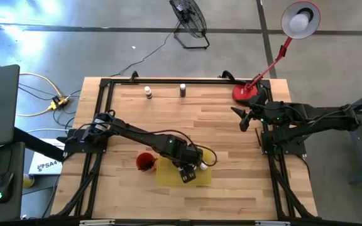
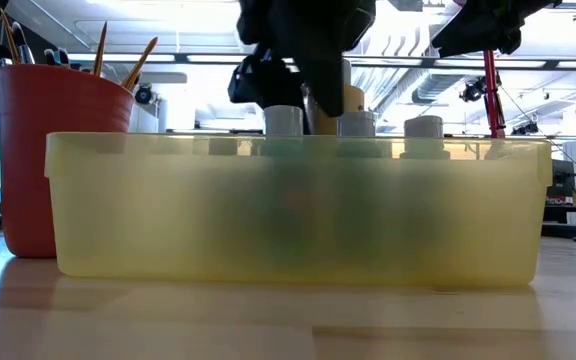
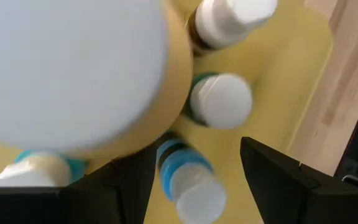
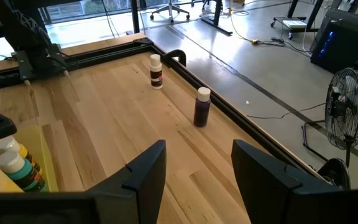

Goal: Pick & Place Paint Supplies
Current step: Put the blue paint bottle into the yellow bin

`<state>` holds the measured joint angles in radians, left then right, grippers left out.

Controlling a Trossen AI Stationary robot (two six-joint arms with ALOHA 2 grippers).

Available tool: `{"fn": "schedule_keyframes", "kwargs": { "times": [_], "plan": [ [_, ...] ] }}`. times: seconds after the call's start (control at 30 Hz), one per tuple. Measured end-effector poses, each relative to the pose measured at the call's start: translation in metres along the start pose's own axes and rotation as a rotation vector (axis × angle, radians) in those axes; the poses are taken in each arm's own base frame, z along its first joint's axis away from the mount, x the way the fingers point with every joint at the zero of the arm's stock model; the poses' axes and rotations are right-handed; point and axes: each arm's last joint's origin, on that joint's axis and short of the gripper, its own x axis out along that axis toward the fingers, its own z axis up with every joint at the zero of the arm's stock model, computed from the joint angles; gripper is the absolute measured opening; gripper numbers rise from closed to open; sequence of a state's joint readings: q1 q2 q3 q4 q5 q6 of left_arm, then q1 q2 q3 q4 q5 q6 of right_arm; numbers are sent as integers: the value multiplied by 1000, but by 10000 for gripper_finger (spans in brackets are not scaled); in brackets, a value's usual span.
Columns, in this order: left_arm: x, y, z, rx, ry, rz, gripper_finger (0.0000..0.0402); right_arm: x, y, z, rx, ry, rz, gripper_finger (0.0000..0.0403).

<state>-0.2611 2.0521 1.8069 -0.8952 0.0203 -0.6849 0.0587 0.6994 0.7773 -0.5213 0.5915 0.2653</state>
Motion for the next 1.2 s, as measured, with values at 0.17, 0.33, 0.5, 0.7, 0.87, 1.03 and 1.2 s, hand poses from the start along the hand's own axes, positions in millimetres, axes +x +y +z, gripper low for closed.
{"fn": "schedule_keyframes", "kwargs": {
  "times": [0.17, 0.33, 0.5, 0.7, 0.87, 1.03, 1.2],
  "plan": [
    [0, -2, 3, 1, -30, -16, 228, 0, 0, 0, -1, 0, 0, 174],
    [0, -2, 2, 0, -27, -12, 228, 0, 0, 0, 0, 0, 0, 174],
    [0, -2, 2, 0, -12, -32, 228, 0, 0, 0, 0, 0, 0, 174],
    [0, -4, 1, 2, 43, -102, 228, 0, 0, 0, 0, 0, 0, 174],
    [0, -4, 0, 2, 43, -105, 228, 0, 0, 0, 0, 0, 0, 174],
    [0, -4, 1, 2, 43, -105, 228, 0, 0, 0, 0, 0, 0, 174],
    [0, -4, 1, 2, 41, -103, 228, 0, 0, 0, 0, 0, 0, 174]
  ]
}}
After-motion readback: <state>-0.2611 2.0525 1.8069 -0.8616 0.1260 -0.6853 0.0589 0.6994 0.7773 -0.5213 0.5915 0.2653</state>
